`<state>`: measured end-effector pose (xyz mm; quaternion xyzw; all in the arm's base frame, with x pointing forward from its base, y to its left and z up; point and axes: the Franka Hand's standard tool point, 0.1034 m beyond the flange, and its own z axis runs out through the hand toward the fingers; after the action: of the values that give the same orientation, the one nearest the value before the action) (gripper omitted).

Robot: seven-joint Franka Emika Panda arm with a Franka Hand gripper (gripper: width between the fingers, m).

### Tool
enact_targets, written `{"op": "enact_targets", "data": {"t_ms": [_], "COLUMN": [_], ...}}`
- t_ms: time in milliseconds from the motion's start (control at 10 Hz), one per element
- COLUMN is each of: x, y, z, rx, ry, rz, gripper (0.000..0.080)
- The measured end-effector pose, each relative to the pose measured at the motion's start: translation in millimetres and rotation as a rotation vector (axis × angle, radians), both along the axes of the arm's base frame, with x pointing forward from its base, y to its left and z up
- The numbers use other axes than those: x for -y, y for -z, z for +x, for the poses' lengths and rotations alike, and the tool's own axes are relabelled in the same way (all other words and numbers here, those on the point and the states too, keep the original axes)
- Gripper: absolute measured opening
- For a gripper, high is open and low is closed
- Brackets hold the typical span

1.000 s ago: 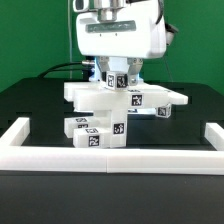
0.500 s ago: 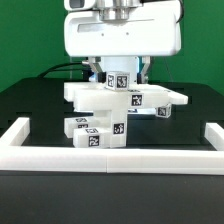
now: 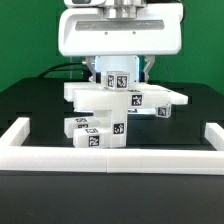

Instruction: Assemble chair

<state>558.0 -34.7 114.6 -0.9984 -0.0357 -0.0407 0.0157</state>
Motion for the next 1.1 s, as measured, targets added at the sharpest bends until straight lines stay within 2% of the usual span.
{"op": "enact_targets", "data": {"t_ms": [200, 400, 600, 700, 800, 1100], "x": [2.1, 2.7, 2.8, 2.8, 2.8, 2.6], "y": [0.1, 0.7, 0.7, 0.7, 0.8, 1.1], "z": [0.1, -0.4, -0.4, -0.5, -0.5, -0.7], "rx": [0.008, 0.008, 0.008, 0.007, 0.007, -0.001], "ry": [-0.194, -0.254, -0.250, -0.234, -0.223, 0.019], "rz": [-0.020, -0.027, -0.027, -0.025, -0.024, 0.000], "gripper": [0.0648, 0.0648, 0.0403, 0.0403, 0.0287, 0.0287]}}
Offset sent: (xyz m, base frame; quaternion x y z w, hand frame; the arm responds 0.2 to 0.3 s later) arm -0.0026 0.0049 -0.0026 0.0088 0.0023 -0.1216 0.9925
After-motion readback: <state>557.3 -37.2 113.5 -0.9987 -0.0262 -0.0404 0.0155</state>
